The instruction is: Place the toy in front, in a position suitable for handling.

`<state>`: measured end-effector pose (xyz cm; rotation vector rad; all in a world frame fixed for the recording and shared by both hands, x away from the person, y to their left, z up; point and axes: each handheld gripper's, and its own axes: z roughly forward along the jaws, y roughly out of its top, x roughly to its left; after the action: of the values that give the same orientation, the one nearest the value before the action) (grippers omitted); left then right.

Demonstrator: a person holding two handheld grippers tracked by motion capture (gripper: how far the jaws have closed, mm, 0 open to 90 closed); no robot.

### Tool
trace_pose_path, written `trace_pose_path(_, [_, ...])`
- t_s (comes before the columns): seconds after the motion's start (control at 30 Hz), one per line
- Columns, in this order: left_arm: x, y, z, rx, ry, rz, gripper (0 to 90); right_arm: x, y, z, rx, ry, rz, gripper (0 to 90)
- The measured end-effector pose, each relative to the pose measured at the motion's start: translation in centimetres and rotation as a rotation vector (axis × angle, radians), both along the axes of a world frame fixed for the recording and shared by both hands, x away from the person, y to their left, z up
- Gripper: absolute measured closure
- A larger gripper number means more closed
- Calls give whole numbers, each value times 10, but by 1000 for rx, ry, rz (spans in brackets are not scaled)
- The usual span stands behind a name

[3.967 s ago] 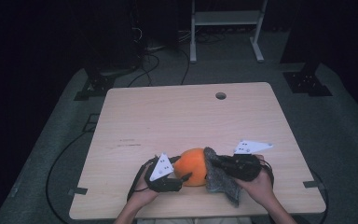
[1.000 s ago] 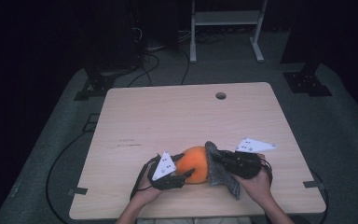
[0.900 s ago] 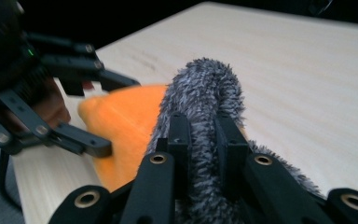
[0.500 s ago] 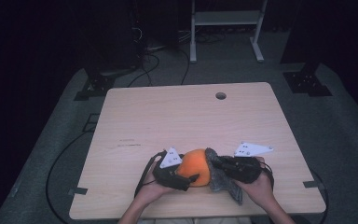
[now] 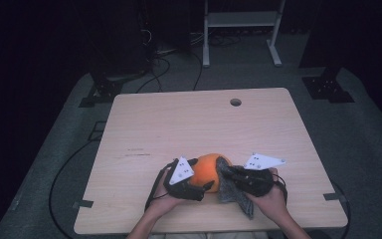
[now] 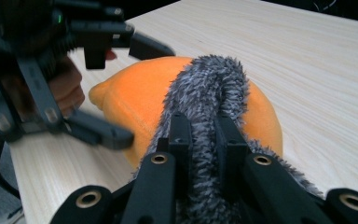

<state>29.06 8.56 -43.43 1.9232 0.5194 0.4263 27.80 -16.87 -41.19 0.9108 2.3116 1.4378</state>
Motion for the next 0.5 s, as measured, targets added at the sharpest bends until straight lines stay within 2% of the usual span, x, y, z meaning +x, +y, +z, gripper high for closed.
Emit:
trace_pose_path(0.03, [0, 3, 1, -9, 0, -3, 206, -1, 0, 0, -3, -6, 1, 789])
trace_pose_path(0.1, [0, 3, 0, 1, -1, 2, 275, 0, -2, -1, 0, 1, -2, 789])
trace_pose_path(0.23, [-2, 3, -2, 24, 4, 5, 302, 5, -13, -4, -3, 33, -30, 788])
trace_pose_path(0.33, [-1, 6, -3, 18, 11, 3, 302, 10, -27, -12, -43, 78, -87, 789])
trace_pose_path(0.4, [-1, 7, -3, 7, 22, 2, 302, 13, -33, -15, -28, 115, -97, 789])
trace_pose_path(0.43, [-1, 7, -4, 8, 22, -2, 301, 12, -32, -12, 7, 112, -81, 789])
trace_pose_path(0.47, [-1, 7, -4, 8, 22, -2, 301, 12, -32, -12, 7, 112, -81, 789])
trace_pose_path(0.5, [-1, 7, -4, 2, 24, 1, 301, 9, -29, -8, 21, 93, -67, 789])
